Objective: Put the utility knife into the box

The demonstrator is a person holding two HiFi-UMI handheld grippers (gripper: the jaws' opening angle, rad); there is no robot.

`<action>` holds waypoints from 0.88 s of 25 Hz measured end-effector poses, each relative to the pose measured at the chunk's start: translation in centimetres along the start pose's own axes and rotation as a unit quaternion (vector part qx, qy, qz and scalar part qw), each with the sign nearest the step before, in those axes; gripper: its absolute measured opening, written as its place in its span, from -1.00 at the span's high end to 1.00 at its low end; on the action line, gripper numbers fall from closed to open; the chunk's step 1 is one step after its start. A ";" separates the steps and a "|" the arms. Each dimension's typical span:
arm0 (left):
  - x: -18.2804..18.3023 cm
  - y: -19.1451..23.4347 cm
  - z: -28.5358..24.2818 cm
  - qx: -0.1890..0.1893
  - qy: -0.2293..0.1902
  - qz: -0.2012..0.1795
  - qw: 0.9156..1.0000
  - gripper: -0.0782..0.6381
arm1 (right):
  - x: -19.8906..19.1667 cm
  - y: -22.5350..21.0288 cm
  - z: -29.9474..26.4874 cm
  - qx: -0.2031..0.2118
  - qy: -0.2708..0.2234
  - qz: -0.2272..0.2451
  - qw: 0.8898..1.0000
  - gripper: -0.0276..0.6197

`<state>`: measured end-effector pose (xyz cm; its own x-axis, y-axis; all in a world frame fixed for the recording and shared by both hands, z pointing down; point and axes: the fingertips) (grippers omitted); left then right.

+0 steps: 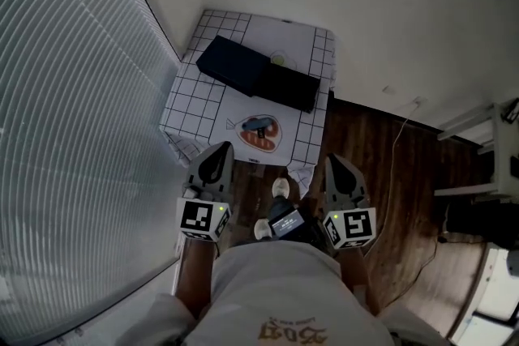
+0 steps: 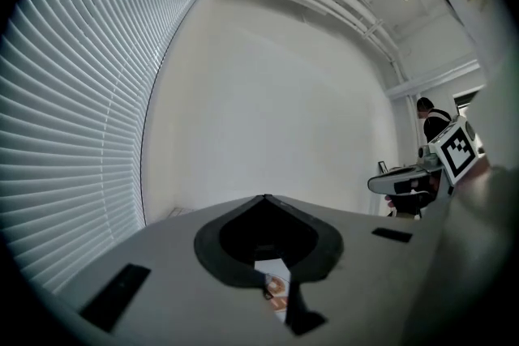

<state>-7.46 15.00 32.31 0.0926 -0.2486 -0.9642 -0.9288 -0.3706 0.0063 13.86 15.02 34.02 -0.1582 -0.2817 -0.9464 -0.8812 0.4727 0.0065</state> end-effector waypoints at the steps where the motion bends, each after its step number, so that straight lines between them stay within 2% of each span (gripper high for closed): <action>1: 0.4 0.6 -1.0 0.003 0.000 0.000 1.000 0.76 | 0.4 -0.5 -1.2 0.004 -0.002 0.000 1.000 0.89; 6: 2.4 3.5 -5.4 0.021 -0.005 0.005 1.000 0.76 | 2.6 -2.3 -6.6 0.025 -0.006 0.014 1.000 0.89; 10: 3.6 5.5 -8.4 0.033 -0.003 0.009 0.999 0.76 | 4.1 -3.0 -10.6 0.042 0.009 0.060 0.997 0.89; 18: 1.7 7.4 -11.7 0.059 0.030 0.028 0.997 0.76 | 2.2 -2.8 -15.9 0.096 0.043 0.084 0.991 0.89; 22: 0.4 8.2 -12.5 0.072 0.056 0.022 0.996 0.76 | 1.8 -2.1 -17.9 0.124 0.060 0.096 0.986 0.89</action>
<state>-10.51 0.71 35.24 0.0828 -0.3628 -0.9282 -0.9737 -0.2279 0.0022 7.41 -1.40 38.11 -0.3770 -0.2573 -0.8898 -0.6962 0.7123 0.0889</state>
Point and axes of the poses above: the fingertips, and each gripper's own axes: z backward along the fingers, y to its left, x out of its top, and after that the axes turned 10 degrees about y, right-handed
